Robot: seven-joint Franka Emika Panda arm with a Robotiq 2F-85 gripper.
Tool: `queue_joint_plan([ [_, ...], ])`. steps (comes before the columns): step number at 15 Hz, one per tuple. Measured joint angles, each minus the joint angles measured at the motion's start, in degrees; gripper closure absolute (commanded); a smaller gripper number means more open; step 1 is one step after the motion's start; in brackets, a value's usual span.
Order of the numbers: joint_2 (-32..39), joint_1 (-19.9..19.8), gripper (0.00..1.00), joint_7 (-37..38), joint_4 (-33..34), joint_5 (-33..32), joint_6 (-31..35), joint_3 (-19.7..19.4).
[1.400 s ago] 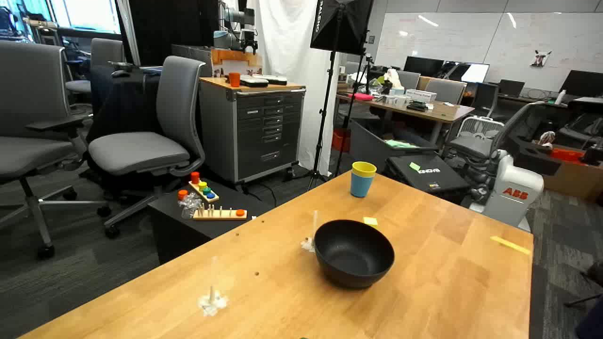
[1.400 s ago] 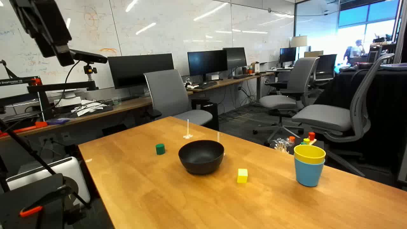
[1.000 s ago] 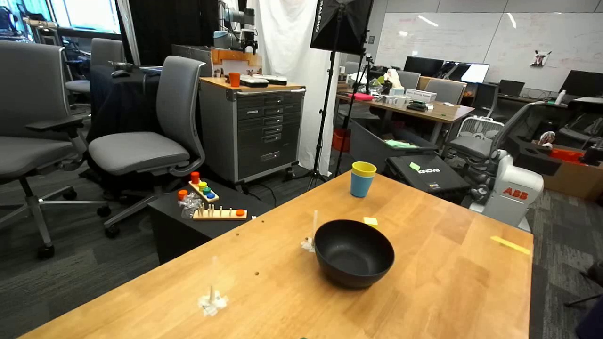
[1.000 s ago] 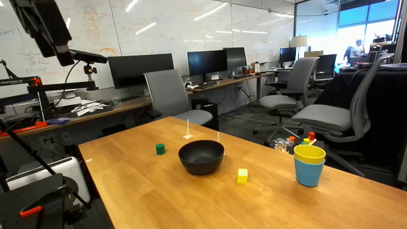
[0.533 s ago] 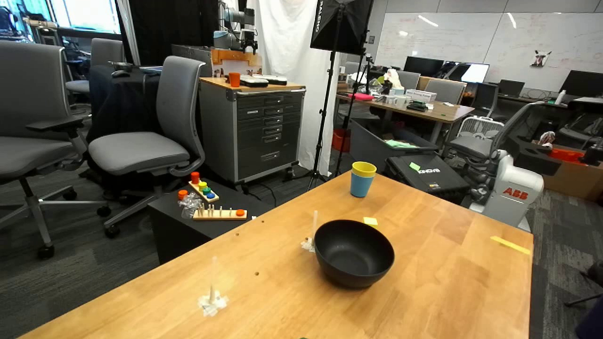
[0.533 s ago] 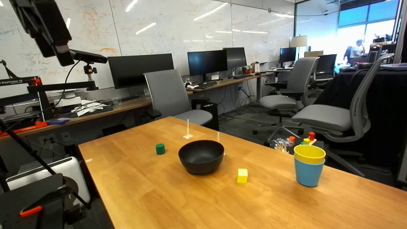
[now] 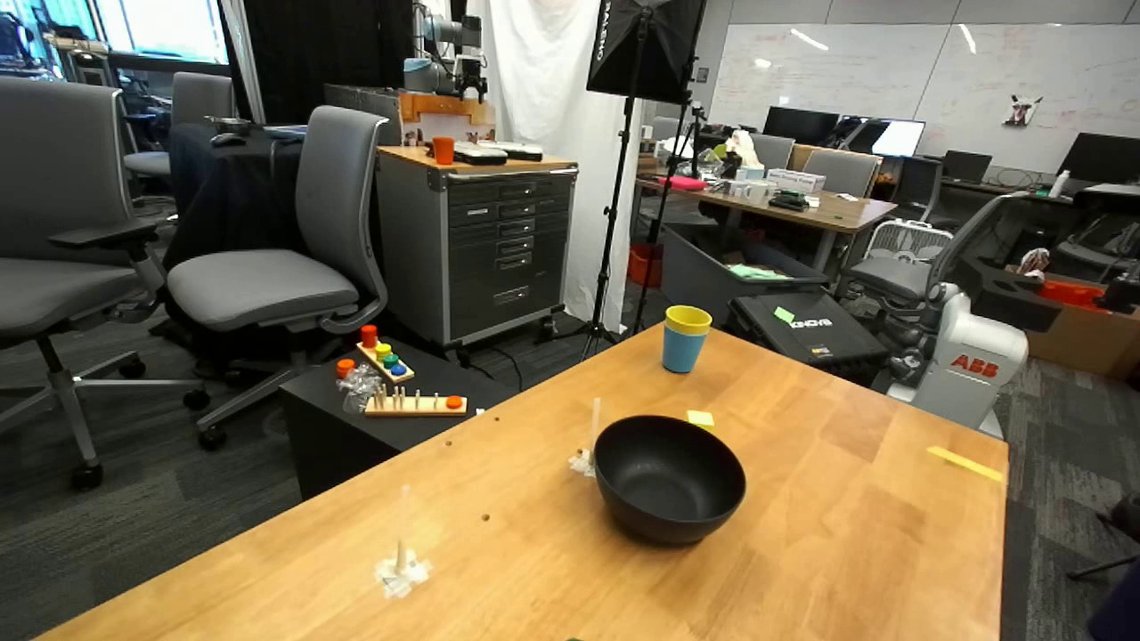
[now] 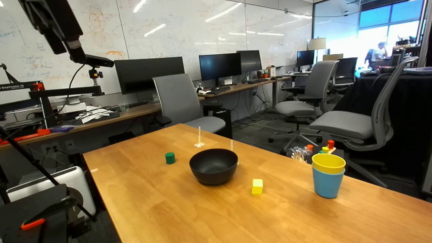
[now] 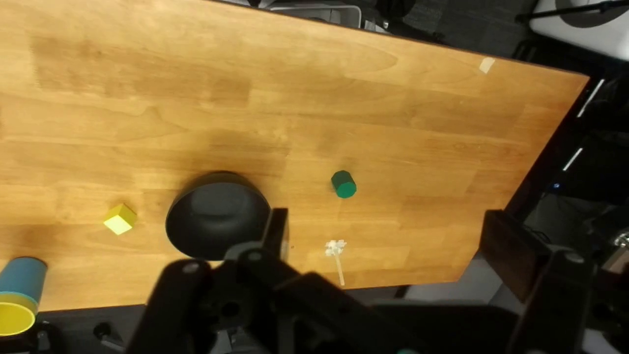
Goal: Put the blocks in the bowl
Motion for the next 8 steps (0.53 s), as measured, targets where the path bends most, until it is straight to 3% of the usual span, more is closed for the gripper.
queue_joint_plan([
  [8, 5.2, 5.7, 0.0, 0.2, -0.3, 7.0, 11.6, 3.1],
])
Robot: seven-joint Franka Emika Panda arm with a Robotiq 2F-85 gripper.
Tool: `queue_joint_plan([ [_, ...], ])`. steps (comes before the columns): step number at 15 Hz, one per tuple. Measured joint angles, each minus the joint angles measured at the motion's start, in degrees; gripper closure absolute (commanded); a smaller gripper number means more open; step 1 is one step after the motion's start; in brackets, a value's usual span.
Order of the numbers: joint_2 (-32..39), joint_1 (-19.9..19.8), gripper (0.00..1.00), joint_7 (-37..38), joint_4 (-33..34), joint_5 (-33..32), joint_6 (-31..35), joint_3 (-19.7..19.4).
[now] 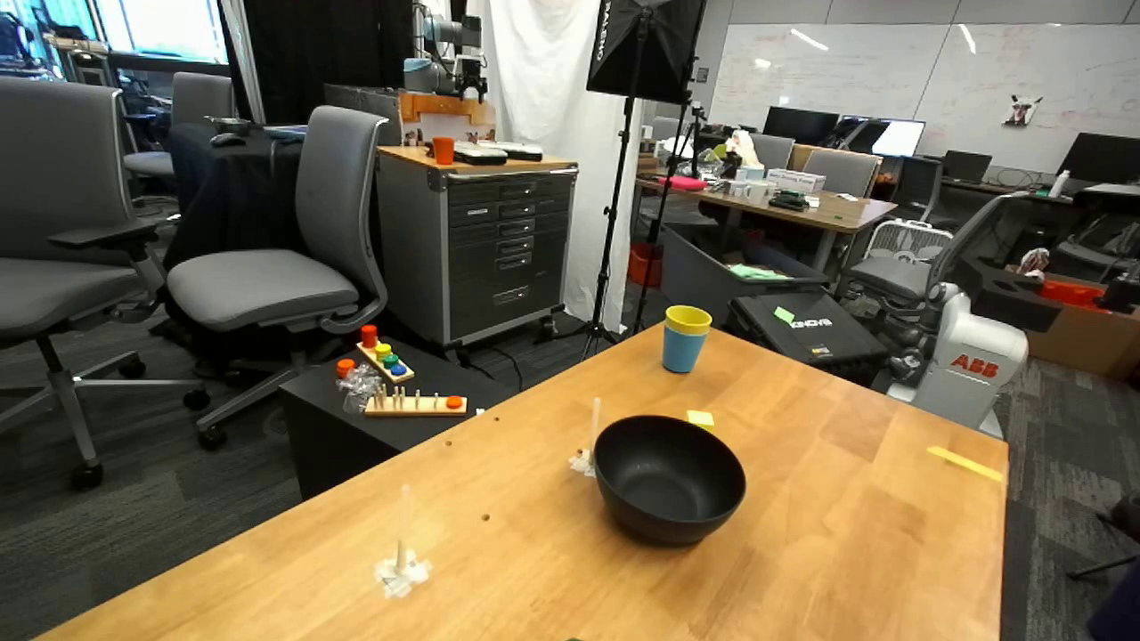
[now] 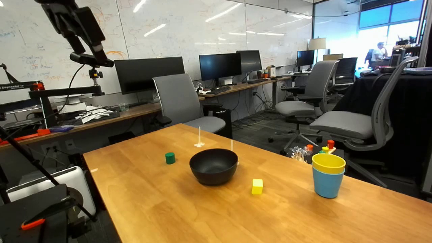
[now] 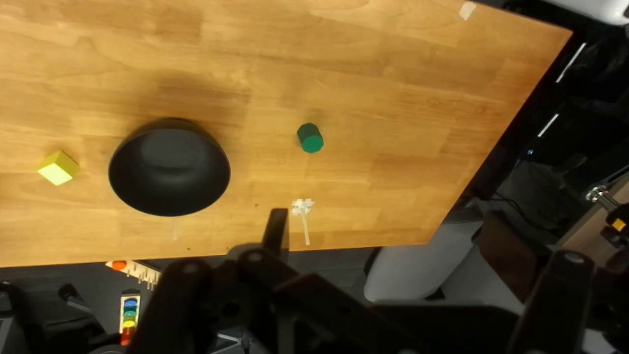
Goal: Put the blocks in the bowl
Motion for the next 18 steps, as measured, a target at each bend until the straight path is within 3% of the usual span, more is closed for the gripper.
queue_joint_plan([
  [4, 7.8, 3.9, 0.0, 0.3, -0.3, 3.6, 12.3, 2.0],
  [10, 22.9, 13.2, 0.0, 0.3, -0.6, 11.9, 34.6, 2.0],
  [14, 34.1, 19.4, 0.0, -3.6, -0.7, 23.0, 46.8, 2.1],
  [18, 41.7, 26.5, 0.0, -9.4, -0.7, 35.8, 52.1, 1.5],
])
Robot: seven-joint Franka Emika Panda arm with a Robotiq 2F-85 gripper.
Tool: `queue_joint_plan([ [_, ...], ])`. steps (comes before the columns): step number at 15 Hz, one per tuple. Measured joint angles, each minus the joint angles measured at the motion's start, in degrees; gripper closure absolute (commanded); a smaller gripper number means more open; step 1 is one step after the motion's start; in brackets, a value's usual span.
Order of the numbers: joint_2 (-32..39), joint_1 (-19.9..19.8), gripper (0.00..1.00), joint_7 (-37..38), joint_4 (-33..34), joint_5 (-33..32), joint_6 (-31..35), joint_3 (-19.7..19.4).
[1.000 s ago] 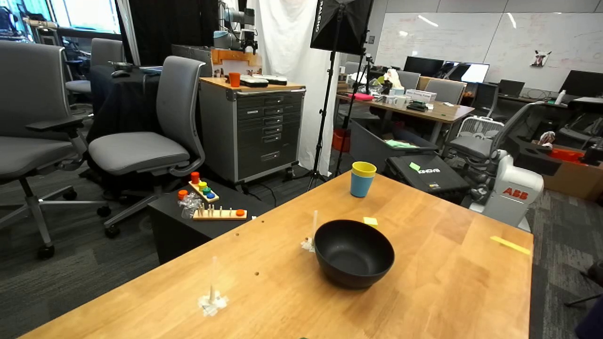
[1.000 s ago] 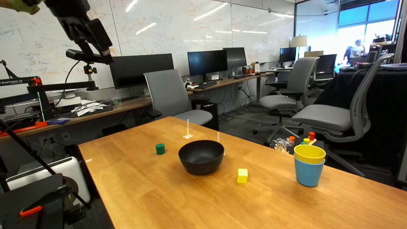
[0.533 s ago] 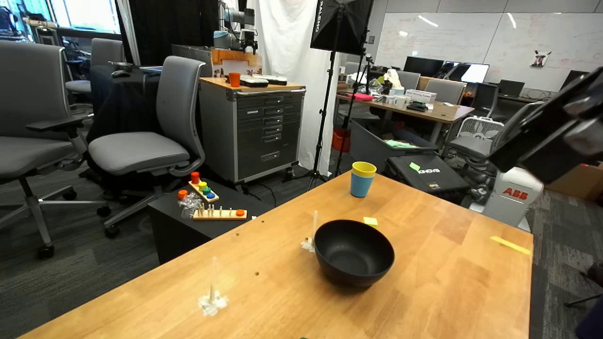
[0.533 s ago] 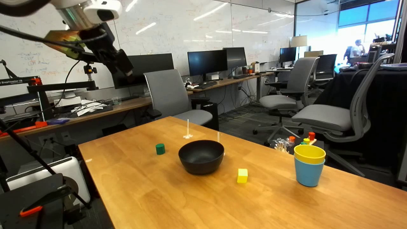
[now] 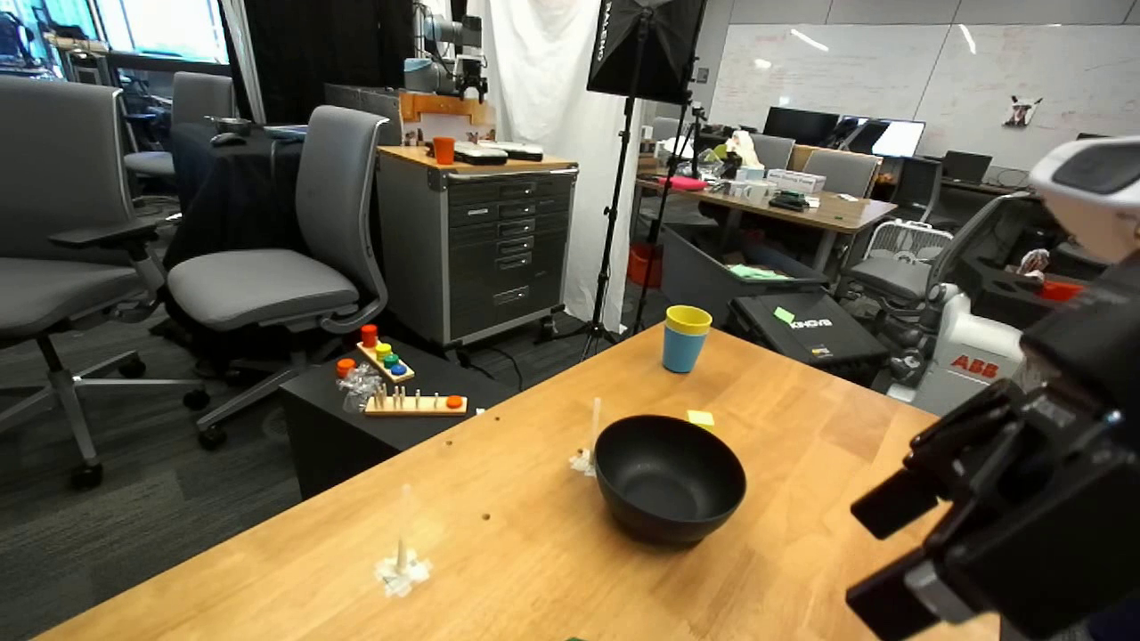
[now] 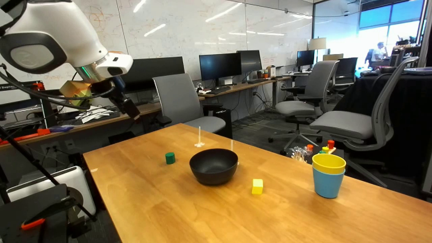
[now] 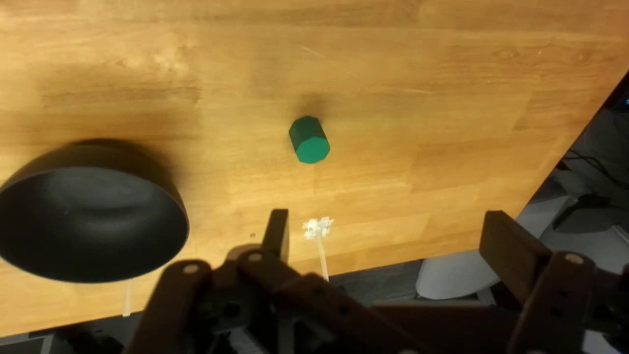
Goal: Put the blocks in the bowl
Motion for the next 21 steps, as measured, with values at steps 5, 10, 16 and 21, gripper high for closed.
queue_joint_plan([
  [5, 4.6, 2.2, 0.0, -2.3, 0.1, 5.8, 1.3, -0.1],
  [10, 5.1, 2.2, 0.0, -2.3, 0.1, 5.9, 1.3, -0.5],
  [16, 5.1, 2.2, 0.0, -2.3, 0.1, 6.0, 1.3, -0.5],
  [21, 5.1, 2.2, 0.0, -2.3, 0.1, 6.0, 1.3, -0.5],
])
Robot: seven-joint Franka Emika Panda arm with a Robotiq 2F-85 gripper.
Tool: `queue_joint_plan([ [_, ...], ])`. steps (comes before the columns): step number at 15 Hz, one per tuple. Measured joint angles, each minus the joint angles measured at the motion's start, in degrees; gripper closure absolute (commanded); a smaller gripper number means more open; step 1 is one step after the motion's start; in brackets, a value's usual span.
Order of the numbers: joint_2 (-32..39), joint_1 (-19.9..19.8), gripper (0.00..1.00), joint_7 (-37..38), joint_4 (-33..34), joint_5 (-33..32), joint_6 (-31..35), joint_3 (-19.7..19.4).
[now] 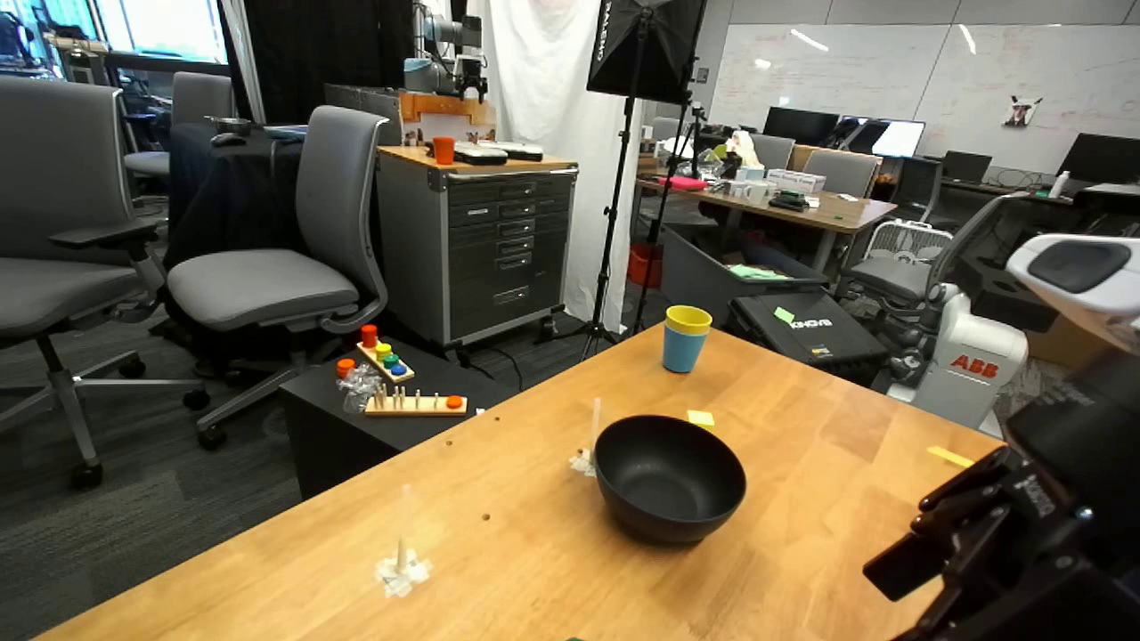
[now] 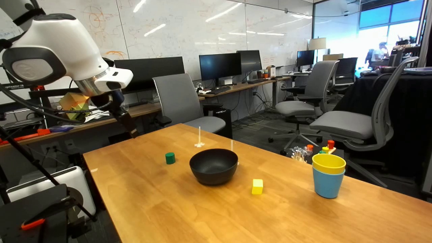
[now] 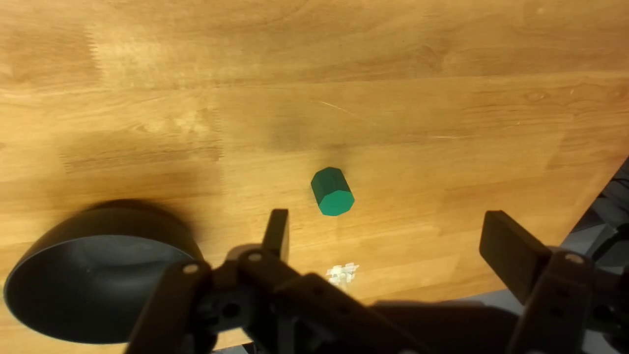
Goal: Put the blocks in the bowl
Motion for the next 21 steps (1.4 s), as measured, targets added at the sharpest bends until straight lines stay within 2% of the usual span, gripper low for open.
queue_joint_plan([
  [9, 2.2, -0.2, 0.0, 0.5, 1.9, -1.7, -0.1, 0.0],
  [21, 14.5, -1.0, 0.0, 9.6, 10.9, -14.3, -0.1, -2.0],
])
